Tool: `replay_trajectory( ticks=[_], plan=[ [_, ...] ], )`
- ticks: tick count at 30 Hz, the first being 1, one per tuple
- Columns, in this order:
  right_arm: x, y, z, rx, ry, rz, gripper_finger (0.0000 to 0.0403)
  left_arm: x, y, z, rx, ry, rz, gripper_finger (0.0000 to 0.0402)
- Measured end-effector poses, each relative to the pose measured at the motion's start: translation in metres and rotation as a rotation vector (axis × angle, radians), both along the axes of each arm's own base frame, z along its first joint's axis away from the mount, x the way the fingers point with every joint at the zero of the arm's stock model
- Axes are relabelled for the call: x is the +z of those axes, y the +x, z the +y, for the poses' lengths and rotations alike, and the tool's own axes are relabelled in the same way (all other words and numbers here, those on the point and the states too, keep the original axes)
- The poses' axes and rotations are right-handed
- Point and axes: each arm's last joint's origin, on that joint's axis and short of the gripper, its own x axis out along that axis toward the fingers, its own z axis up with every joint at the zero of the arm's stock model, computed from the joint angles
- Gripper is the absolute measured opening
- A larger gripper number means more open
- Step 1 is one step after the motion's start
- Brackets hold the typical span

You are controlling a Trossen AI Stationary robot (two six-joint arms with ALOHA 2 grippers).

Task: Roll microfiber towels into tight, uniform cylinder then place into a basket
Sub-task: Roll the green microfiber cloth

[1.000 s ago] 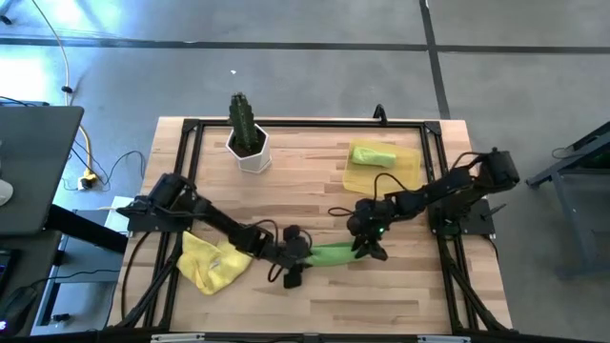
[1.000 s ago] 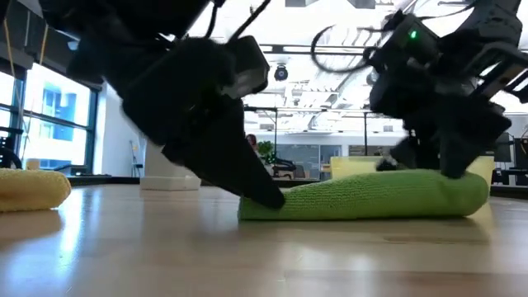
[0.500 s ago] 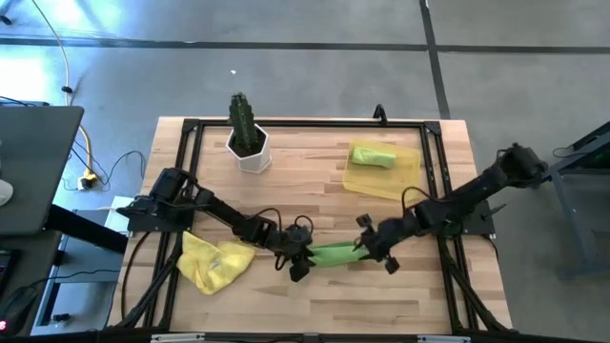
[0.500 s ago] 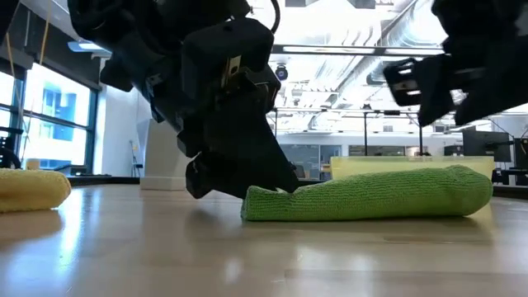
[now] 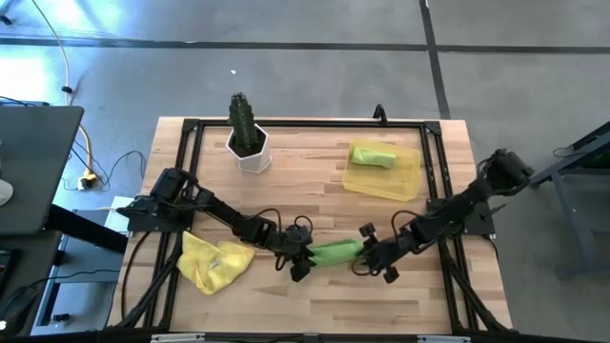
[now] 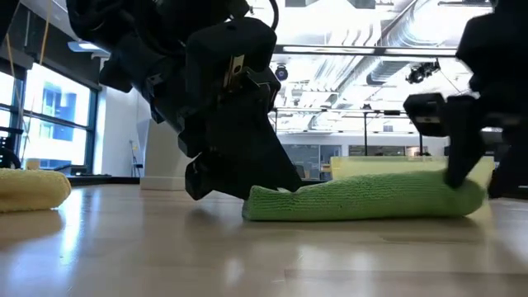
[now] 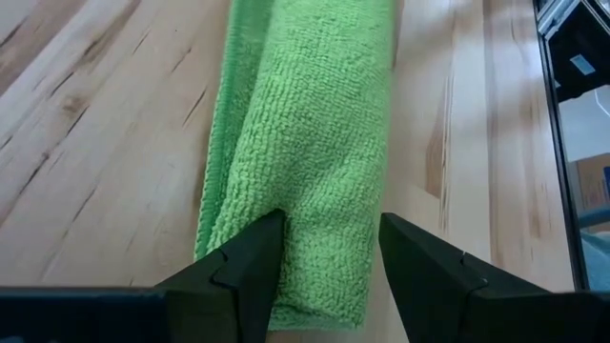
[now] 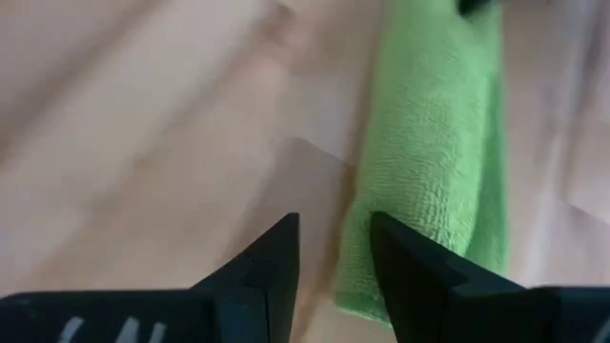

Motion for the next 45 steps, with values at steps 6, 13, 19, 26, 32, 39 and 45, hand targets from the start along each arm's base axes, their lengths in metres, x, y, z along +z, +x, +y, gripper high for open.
replay_trajectory(
  ticks=[6,13,19,26,32,39,45],
  plan=[
    [-0.003,0.002,-0.002,-0.049,-0.070,-0.026,0.0122,0.000,0.000,0.000,0.003,0.002,-0.008,0.0172],
    [0.010,0.000,0.002,-0.031,-0.033,-0.090,0.0122,0.000,0.000,0.000,0.004,0.002,-0.010,0.0172],
    [0.012,0.000,0.002,-0.038,-0.027,-0.100,0.0123,0.000,0.000,0.000,0.004,0.002,-0.011,0.0172],
    [0.000,0.004,-0.008,-0.124,-0.088,-0.046,0.0125,0.000,0.000,0.000,0.005,0.003,-0.011,0.0172],
    [-0.003,0.008,-0.016,-0.160,-0.094,-0.034,0.0177,0.000,0.000,0.000,0.007,0.001,-0.012,0.0172],
    [-0.007,0.009,-0.022,-0.160,-0.054,0.032,0.0238,0.000,0.001,0.000,0.008,0.000,-0.014,0.0172],
    [-0.018,0.011,-0.024,-0.192,-0.046,0.084,0.0211,0.000,0.003,-0.001,-0.008,-0.023,-0.051,0.0172]
  ],
)
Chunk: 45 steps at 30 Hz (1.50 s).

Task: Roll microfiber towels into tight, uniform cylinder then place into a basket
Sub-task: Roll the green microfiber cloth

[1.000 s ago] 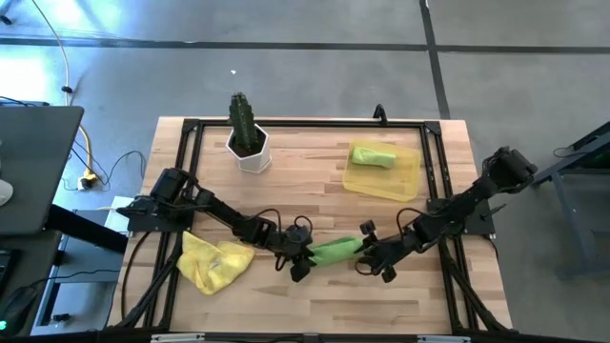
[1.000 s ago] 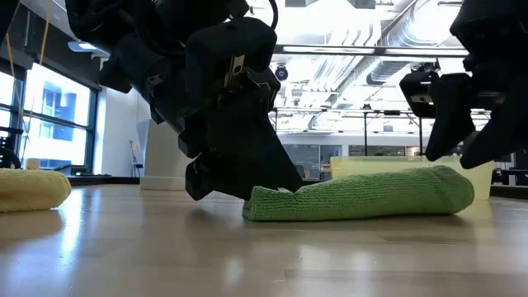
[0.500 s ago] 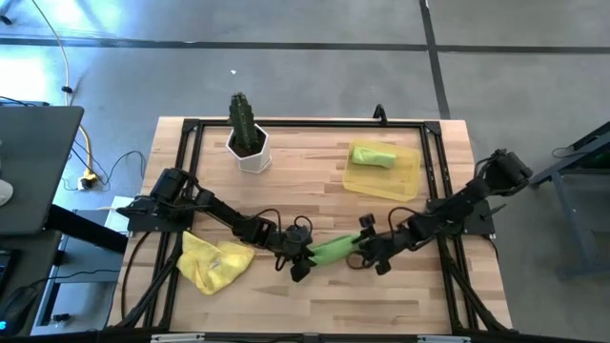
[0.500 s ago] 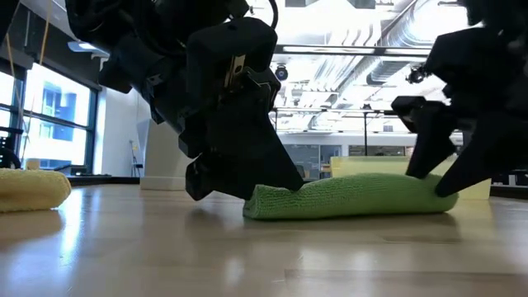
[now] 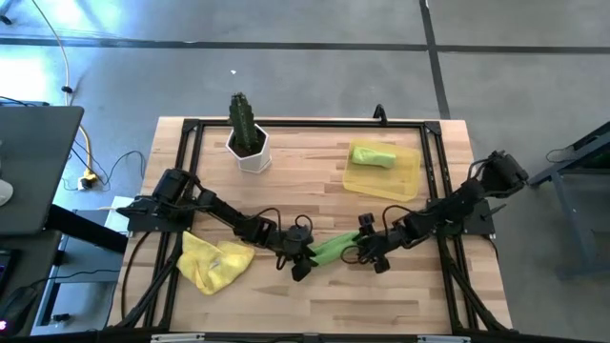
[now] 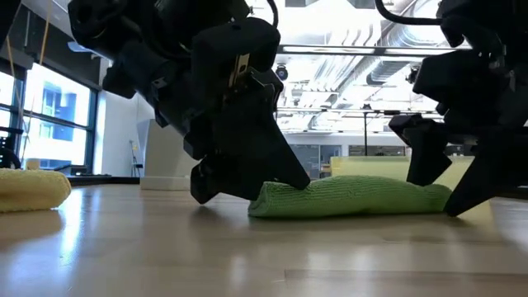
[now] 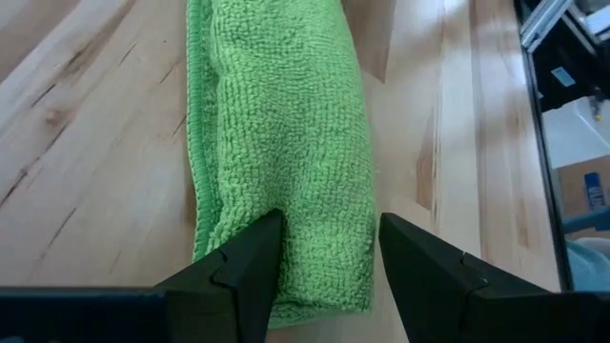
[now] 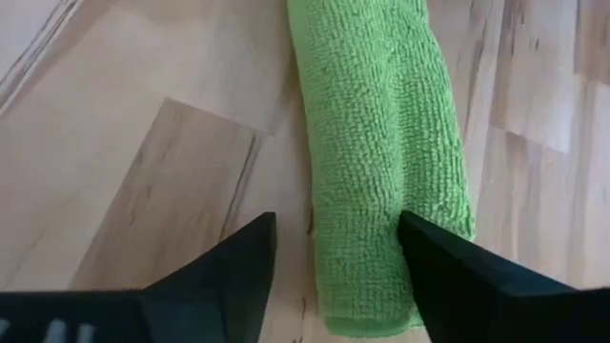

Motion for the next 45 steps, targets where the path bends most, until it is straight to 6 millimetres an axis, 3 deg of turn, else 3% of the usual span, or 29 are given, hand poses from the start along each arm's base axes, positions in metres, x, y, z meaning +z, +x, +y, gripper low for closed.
replay_trajectory(
  ticks=[4,11,13,24,31,37,45],
  plan=[
    [-0.004,0.000,0.000,-0.038,0.018,0.019,0.0162,0.001,0.000,-0.001,-0.031,-0.028,0.000,0.0172],
    [-0.004,-0.001,-0.001,-0.170,0.096,0.030,0.0028,0.003,0.001,-0.002,-0.081,-0.045,-0.027,0.0172],
    [-0.004,-0.001,-0.001,-0.157,0.108,0.039,0.0012,0.007,0.001,-0.002,-0.105,-0.017,-0.041,0.0172],
    [-0.003,0.007,-0.010,-0.121,0.502,0.182,0.0005,0.037,-0.005,-0.010,-0.313,0.423,-0.136,0.0172],
    [-0.001,0.014,-0.025,-0.271,0.738,0.260,0.0005,0.058,-0.014,-0.038,-0.438,0.830,-0.166,0.0172],
    [-0.001,0.016,-0.034,-0.340,0.791,0.282,0.0005,0.062,-0.016,-0.059,-0.482,0.895,-0.208,0.0172],
    [-0.001,0.018,-0.039,-0.356,0.801,0.273,0.0005,0.036,-0.008,-0.048,-0.378,0.872,-0.133,0.0172]
  ],
)
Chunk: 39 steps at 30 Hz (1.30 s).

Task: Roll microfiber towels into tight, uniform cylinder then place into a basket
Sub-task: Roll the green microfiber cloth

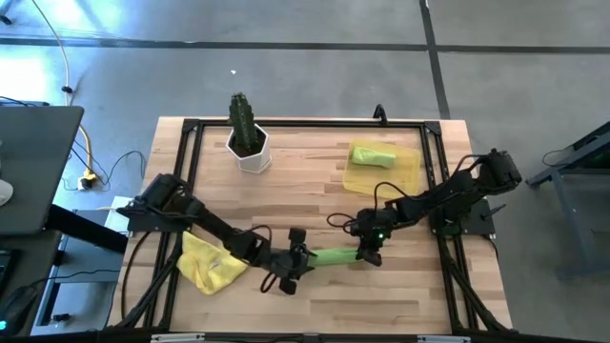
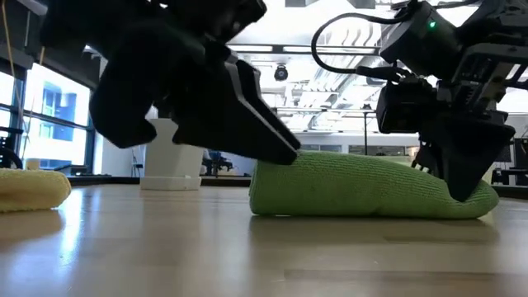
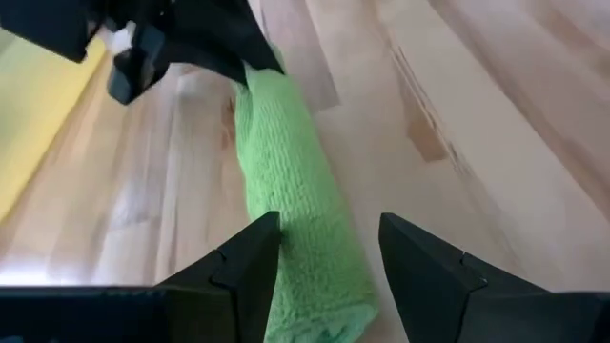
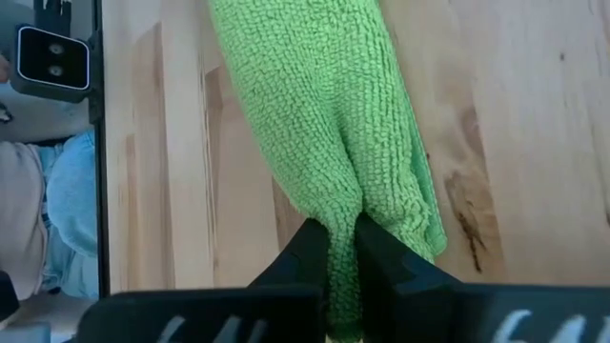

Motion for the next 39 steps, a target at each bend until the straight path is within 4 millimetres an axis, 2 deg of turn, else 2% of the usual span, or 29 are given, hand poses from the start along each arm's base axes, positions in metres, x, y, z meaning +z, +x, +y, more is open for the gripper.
replay_trajectory(
  ticks=[10,15,21,27,33,39],
  plan=[
    [0.000,0.000,0.000,0.001,-0.009,-0.003,0.0008,-0.021,0.003,0.009,0.100,-0.086,0.043,0.0172],
    [0.000,0.000,0.000,0.024,-0.029,-0.025,0.0020,-0.027,0.005,0.018,0.193,-0.265,0.068,0.0168],
    [0.001,0.000,-0.001,0.134,-0.100,-0.102,0.0081,-0.029,0.006,0.031,0.313,-0.445,0.120,0.0119],
    [0.006,-0.001,-0.001,0.254,-0.166,-0.189,0.0130,-0.031,0.008,0.052,0.457,-0.725,0.181,0.0063],
    [0.026,-0.006,0.001,0.400,-0.301,-0.366,0.0137,-0.031,0.011,0.071,0.527,-0.989,0.254,0.0030],
    [0.044,-0.012,0.020,0.546,-0.618,-0.576,0.0138,-0.031,0.012,0.085,0.534,-1.104,0.304,0.0026]
  ],
)
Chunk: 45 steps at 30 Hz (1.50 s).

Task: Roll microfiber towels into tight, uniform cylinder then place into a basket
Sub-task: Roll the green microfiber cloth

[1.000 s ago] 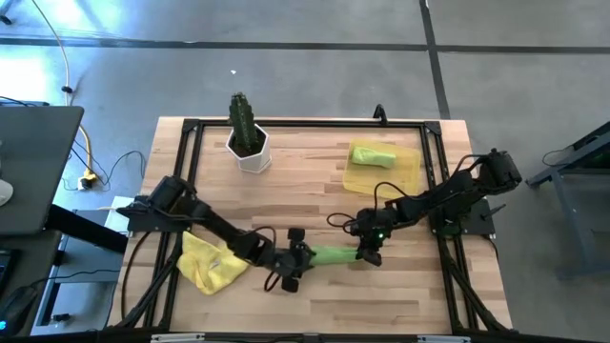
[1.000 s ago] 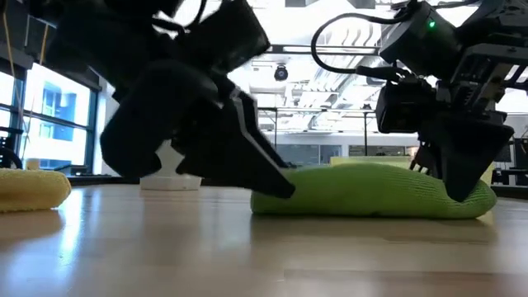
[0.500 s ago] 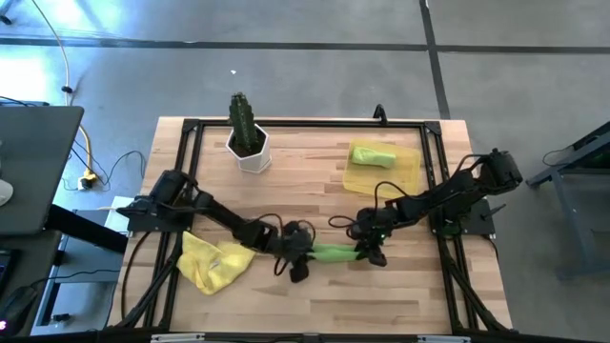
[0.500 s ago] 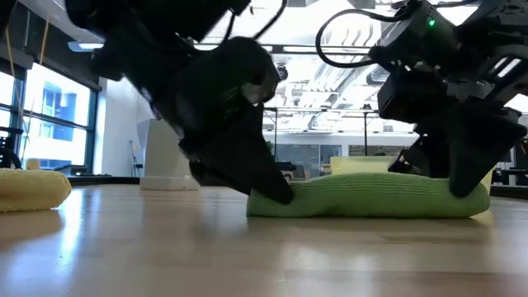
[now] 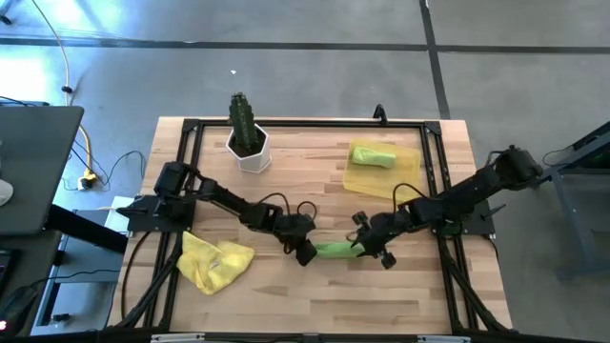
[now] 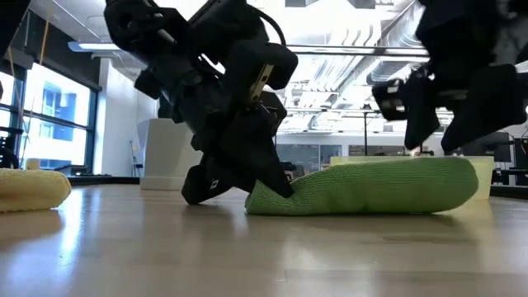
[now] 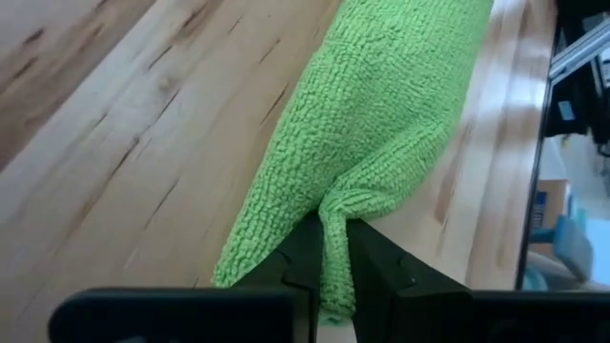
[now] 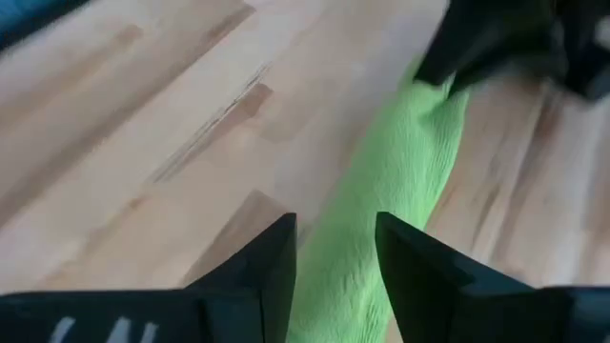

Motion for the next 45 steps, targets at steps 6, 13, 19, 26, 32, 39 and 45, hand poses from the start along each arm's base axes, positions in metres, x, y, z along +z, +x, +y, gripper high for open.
replay_trajectory(
  ticks=[6,13,19,26,32,39,45],
  plan=[
    [0.005,-0.001,0.024,0.013,-0.129,-0.160,0.0138,0.000,0.001,0.008,0.043,-0.041,0.012,0.0027],
    [-0.003,0.010,0.032,-0.211,-0.139,-0.251,0.0138,0.000,0.002,0.014,0.129,-0.068,0.020,0.0028],
    [-0.024,0.013,0.035,-0.208,-0.183,-0.194,0.0138,0.000,0.002,0.014,0.172,-0.056,0.018,0.0028],
    [-0.046,0.017,0.033,-0.229,-0.355,-0.180,0.0138,0.000,0.002,0.015,0.172,-0.057,0.018,0.0028],
    [-0.045,0.018,0.035,-0.196,-0.398,-0.214,0.0138,0.000,0.002,0.014,0.164,-0.060,0.018,0.0028],
    [-0.041,0.021,0.036,-0.196,-0.390,-0.256,0.0188,0.000,0.002,0.014,0.161,-0.060,0.018,0.0028],
    [-0.045,0.024,0.023,-0.214,-0.370,-0.192,0.0228,0.001,0.002,0.014,0.161,-0.063,0.012,0.0028]
  ],
)
